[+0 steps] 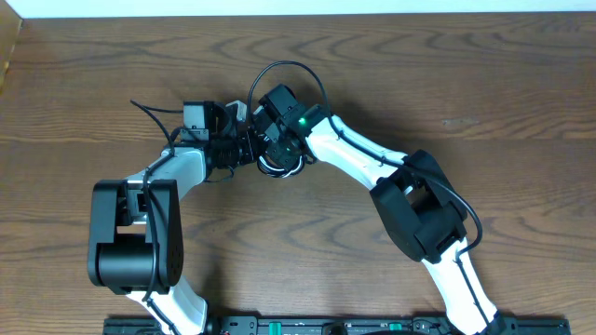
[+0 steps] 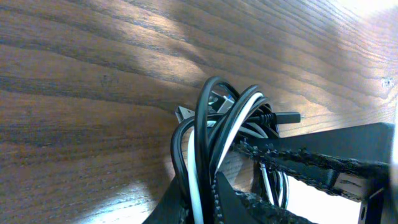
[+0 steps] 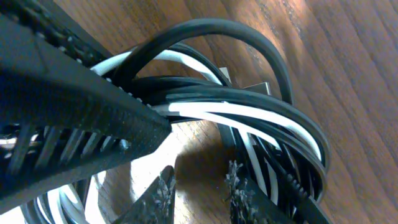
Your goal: Untangle cables
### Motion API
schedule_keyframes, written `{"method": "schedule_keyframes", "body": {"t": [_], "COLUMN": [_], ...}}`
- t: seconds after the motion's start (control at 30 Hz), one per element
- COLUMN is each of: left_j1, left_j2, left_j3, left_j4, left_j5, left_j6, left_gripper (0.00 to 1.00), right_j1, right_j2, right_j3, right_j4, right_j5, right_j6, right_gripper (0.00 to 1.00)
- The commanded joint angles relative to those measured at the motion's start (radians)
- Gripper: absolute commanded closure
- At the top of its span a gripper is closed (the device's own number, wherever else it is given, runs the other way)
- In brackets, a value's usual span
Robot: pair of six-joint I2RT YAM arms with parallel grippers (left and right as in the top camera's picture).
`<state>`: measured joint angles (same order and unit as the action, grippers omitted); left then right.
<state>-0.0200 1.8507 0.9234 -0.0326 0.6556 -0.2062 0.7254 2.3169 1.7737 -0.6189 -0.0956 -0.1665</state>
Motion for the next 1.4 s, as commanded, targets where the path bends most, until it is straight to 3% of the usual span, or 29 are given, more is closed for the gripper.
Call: {"method": "schedule_keyframes", "body": {"t": [0.0, 0.53, 0.8, 1.37], "left_j1": [0.003, 0.003, 0.003, 0.003], "left_j2": [-0.017, -0.017, -0.017, -0.017], "left_j3": [0.015, 0.015, 0.015, 0.015], "left_j4": [-0.001, -0.001, 0.000, 0.000], "left_j5": [0.006, 0.006, 0.006, 0.006], "left_j6": [0.002, 0.002, -0.017, -0.017], "left_gripper": [0.92, 0.92, 0.92, 0.92], "right_j1": [0.002, -0.027, -0.021, -0.040], "right_j2": [-0.010, -0.019, -0.007, -0.007], "right_j3": [0.013, 0.009, 0.009, 0.009], "right_j4": [0.003, 0.014, 0.014, 0.032], "right_j5": [0.034, 0.037, 0.037, 0.045], "right_j6": [-0.015, -0.014, -0.014, -0.015], "right_gripper": [0.74, 0.74, 0.61, 0.74]}}
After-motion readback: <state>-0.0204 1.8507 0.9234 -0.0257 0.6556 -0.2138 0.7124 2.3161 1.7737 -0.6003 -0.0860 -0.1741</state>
